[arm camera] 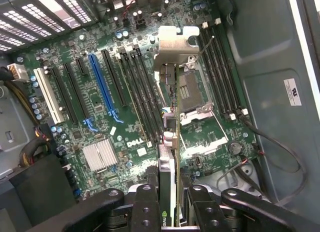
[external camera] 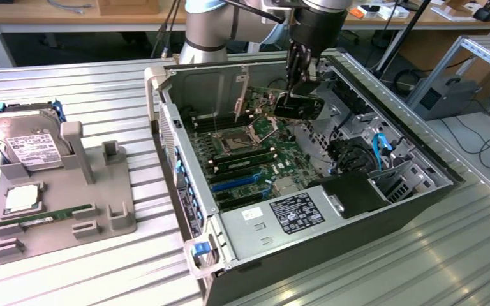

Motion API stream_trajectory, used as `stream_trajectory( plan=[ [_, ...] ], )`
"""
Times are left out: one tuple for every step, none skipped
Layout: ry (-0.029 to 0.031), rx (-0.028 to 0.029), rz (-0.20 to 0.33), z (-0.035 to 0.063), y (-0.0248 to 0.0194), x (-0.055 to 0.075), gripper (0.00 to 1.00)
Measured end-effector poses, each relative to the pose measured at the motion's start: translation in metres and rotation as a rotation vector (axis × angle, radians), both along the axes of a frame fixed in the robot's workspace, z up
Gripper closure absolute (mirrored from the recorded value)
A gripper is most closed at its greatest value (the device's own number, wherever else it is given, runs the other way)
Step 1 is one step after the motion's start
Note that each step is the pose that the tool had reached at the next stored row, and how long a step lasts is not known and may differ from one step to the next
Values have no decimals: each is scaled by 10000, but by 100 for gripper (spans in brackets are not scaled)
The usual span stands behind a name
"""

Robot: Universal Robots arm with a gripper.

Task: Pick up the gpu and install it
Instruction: 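Insert the gpu into the slot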

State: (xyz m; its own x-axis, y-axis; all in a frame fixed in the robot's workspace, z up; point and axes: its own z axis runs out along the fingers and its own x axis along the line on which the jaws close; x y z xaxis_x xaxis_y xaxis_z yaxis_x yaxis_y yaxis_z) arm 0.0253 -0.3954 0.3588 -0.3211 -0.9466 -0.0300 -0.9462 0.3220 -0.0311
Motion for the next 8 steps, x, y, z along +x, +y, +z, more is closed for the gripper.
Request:
stream_trajectory(
  plan=[
    [0, 0, 56, 0, 0, 0, 73],
    [0, 1, 95, 0, 0, 0, 73],
    [0, 1, 122, 0, 0, 0, 73],
    [0, 0, 172, 0, 0, 0, 73],
    [0, 1, 201, 0, 0, 0, 73],
    [0, 1, 226, 0, 0, 0, 73],
    [0, 0, 288, 0, 0, 0, 73],
    [0, 1, 345, 0, 0, 0, 73]
  ],
)
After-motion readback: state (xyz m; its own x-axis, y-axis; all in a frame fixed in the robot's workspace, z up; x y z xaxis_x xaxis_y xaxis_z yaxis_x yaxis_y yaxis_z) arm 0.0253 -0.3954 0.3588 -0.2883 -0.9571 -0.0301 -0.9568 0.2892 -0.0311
